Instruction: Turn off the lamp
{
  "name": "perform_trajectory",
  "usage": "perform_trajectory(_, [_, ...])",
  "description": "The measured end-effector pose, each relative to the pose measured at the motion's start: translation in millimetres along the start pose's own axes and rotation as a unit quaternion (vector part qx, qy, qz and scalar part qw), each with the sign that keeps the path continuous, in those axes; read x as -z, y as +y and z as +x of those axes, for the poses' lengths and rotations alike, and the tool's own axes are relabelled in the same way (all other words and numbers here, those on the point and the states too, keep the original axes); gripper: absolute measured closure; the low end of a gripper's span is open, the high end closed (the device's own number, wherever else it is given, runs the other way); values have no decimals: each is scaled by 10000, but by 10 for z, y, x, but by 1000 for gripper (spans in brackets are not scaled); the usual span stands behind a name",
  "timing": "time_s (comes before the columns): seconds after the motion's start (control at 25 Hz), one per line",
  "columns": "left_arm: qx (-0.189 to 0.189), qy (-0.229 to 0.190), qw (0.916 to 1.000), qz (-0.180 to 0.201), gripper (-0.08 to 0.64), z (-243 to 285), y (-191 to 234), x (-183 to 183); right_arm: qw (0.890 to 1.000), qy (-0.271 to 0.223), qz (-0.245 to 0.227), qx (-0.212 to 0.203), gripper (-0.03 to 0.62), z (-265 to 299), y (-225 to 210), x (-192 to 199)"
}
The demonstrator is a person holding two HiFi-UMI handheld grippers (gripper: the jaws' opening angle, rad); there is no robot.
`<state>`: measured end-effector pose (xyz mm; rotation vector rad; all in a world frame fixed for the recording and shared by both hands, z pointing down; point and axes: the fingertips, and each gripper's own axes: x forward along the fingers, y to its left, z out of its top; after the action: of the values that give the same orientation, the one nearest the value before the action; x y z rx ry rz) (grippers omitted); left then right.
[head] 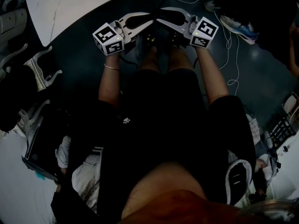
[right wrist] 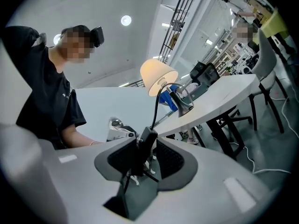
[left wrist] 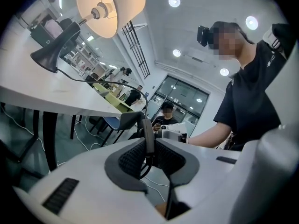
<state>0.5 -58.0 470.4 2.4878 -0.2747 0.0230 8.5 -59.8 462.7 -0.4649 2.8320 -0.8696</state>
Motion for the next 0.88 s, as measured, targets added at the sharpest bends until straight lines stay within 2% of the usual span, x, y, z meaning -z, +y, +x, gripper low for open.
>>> perform_trajectory(0.24, [141, 119, 9998, -11, 489, -2, -36, 29, 9999, -58, 93, -53, 485, -3, 21, 12])
perform_trajectory(0.88, [213, 220, 9995, 28, 489, 6, -30, 31, 9990, -191, 385, -135, 502, -5, 10, 13])
